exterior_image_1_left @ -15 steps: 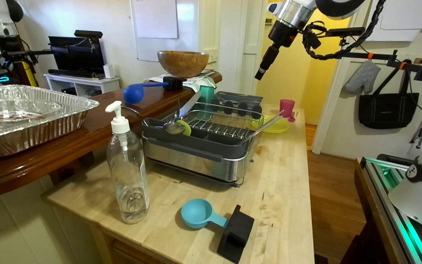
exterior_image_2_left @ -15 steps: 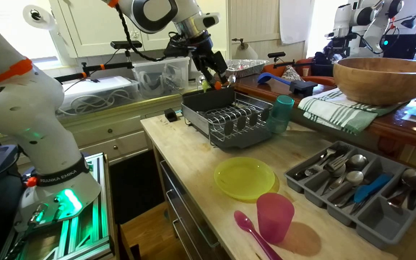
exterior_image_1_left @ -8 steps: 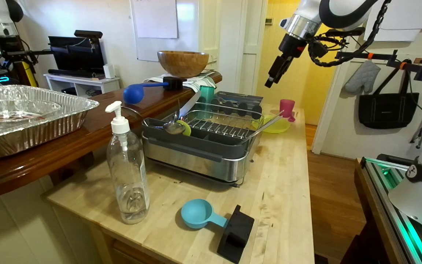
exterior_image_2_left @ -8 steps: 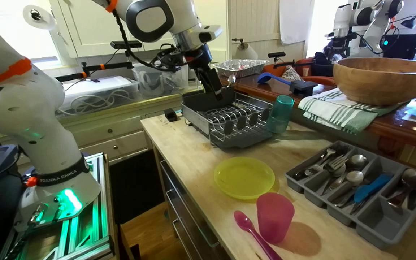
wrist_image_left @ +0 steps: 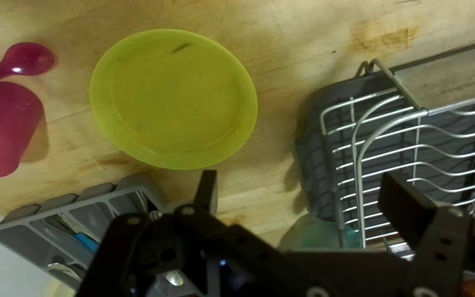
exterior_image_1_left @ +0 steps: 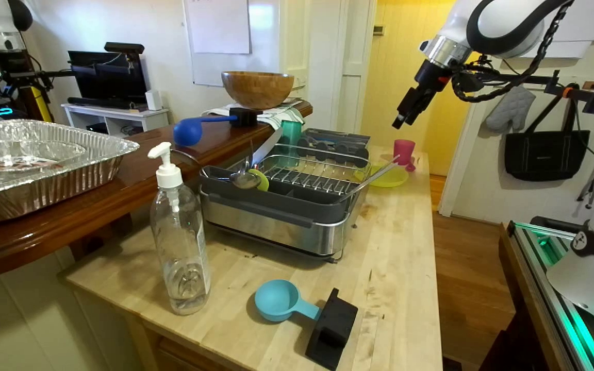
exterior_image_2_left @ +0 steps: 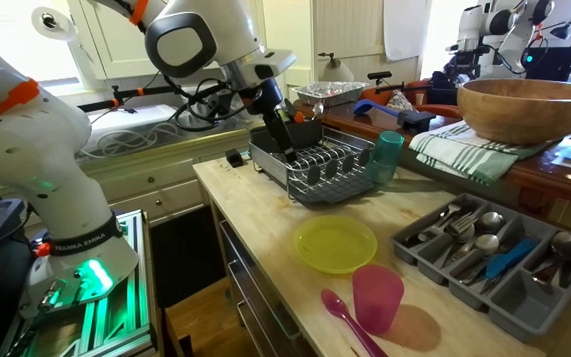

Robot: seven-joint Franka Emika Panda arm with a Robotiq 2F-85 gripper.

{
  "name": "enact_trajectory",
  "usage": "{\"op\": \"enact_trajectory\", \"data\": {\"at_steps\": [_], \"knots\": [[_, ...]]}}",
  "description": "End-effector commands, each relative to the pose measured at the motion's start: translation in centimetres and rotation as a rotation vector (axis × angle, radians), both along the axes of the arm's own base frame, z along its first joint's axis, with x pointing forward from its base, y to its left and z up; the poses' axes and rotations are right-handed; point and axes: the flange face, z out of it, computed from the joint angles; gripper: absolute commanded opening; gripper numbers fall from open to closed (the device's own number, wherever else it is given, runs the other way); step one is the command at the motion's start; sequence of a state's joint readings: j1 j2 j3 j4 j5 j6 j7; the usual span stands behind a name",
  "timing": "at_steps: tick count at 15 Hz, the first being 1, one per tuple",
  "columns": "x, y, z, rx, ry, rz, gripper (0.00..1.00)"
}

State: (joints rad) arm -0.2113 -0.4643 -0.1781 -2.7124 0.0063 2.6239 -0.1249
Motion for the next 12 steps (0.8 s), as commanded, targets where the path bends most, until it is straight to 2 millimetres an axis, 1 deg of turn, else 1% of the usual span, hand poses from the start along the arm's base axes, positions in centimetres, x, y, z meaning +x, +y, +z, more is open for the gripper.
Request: {"op": "enact_trajectory", "data": {"at_steps": [1,5,10,12], "knots": [[-0.2,0.0,0.2,0.0,-0.003,-0.001,1.0],[-0.4,0.2,0.3,0.0,-0.008,0.0,1.0],[1.1,-3.8,-0.4,0.001,0.018,-0.165,1.0],[2.1,-5.5,-0.9,-0.007,0.042,-0.234,1.0]]}}
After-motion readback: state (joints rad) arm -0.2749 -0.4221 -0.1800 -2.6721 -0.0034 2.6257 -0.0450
